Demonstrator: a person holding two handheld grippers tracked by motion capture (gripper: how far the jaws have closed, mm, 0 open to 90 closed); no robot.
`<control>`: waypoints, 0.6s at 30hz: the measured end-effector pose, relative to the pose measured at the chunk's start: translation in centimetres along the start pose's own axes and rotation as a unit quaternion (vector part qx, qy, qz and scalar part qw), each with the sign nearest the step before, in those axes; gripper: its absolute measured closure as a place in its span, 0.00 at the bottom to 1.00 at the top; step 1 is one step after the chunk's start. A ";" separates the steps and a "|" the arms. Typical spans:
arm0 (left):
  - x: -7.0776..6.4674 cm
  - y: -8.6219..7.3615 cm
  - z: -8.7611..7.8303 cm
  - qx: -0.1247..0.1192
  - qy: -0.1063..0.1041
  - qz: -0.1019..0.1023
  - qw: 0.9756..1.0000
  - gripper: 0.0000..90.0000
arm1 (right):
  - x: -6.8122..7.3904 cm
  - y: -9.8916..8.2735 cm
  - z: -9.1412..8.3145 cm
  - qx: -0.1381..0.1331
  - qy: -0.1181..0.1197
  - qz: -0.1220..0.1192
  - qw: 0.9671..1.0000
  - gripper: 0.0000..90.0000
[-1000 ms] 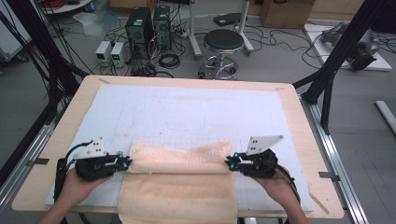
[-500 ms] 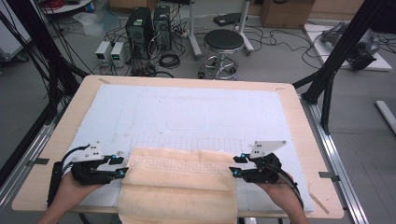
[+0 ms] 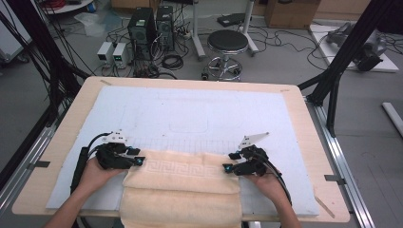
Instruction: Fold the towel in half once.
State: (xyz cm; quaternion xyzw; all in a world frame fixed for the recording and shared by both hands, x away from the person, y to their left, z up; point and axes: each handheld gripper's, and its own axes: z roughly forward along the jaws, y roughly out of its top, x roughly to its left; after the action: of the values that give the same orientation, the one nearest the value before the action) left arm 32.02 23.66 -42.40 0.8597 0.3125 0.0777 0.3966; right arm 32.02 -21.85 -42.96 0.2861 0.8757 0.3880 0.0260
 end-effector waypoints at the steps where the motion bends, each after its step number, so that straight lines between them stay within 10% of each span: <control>1: -0.1 0.0 0.0 -0.002 -0.002 0.005 1.000 0.72 | 0.0 0.0 0.1 0.002 0.005 0.000 1.000 0.61; 6: -0.4 0.1 -0.3 -0.007 0.004 0.016 1.000 0.96 | 0.0 0.2 0.0 -0.001 0.010 -0.014 1.000 0.81; 11: -0.3 0.1 -0.9 -0.021 -0.001 0.007 1.000 0.98 | 0.6 0.5 -0.6 -0.007 -0.002 -0.026 1.000 0.82; 18: -0.1 0.1 -0.2 -0.004 0.006 -0.007 1.000 0.60 | 0.5 0.7 -0.7 -0.007 -0.012 -0.028 1.000 0.80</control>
State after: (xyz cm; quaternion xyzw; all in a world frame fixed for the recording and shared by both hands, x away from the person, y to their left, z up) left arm 31.93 23.69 -42.19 0.8554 0.3209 0.0808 0.3985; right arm 31.78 -21.67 -41.90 0.2663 0.8801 0.3900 0.0495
